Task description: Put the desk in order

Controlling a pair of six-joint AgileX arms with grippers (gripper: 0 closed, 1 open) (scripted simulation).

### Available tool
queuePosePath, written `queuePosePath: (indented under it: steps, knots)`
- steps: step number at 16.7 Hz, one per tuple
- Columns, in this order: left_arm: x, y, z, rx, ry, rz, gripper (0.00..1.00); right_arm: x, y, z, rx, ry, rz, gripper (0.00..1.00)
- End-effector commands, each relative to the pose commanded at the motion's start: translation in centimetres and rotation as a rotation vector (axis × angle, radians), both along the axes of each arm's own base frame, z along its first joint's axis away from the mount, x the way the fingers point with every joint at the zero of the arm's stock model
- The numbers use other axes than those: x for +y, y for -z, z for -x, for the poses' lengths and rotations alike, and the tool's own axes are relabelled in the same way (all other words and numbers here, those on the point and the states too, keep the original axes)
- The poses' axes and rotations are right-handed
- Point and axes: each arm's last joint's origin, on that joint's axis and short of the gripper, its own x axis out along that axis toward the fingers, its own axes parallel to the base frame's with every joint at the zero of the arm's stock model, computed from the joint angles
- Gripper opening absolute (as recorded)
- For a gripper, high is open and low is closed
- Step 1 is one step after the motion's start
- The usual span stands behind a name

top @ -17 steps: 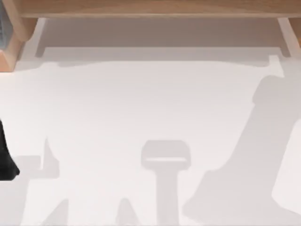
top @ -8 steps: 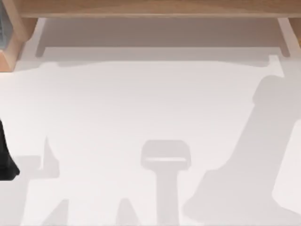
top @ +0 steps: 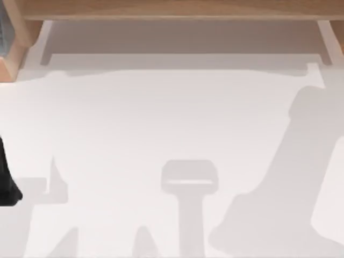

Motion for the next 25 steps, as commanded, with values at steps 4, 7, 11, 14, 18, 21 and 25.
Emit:
queuePosePath:
  steps: [4,7,11,14,18,21,25]
  knots:
    - [0.0,0.0,0.0,0.000,0.000,0.000,1.00,-0.1,0.0,0.1,-0.001,0.004,0.000,0.00]
    - [0.0,0.0,0.0,0.000,0.000,0.000,1.00,-0.3,-2.1,0.6,-0.025,-0.012,0.009,0.00]
    - [0.0,0.0,0.0,0.000,0.000,0.000,1.00,-0.6,-6.3,2.4,-0.087,-0.071,0.031,0.00]
    - [0.0,0.0,0.0,0.000,0.000,0.000,1.00,-0.7,-10.8,4.3,-0.188,-0.128,0.078,0.00]
    - [0.0,0.0,0.0,0.000,0.000,0.000,1.00,-1.8,-15.3,8.2,-0.295,-0.181,0.159,0.00]
    - [0.0,0.0,0.0,0.000,0.000,0.000,1.00,-3.3,-16.4,11.5,-0.316,-0.194,0.208,0.00]
    - [0.0,0.0,0.0,0.000,0.000,0.000,1.00,-5.5,-15.0,15.8,-0.276,-0.189,0.233,0.00]
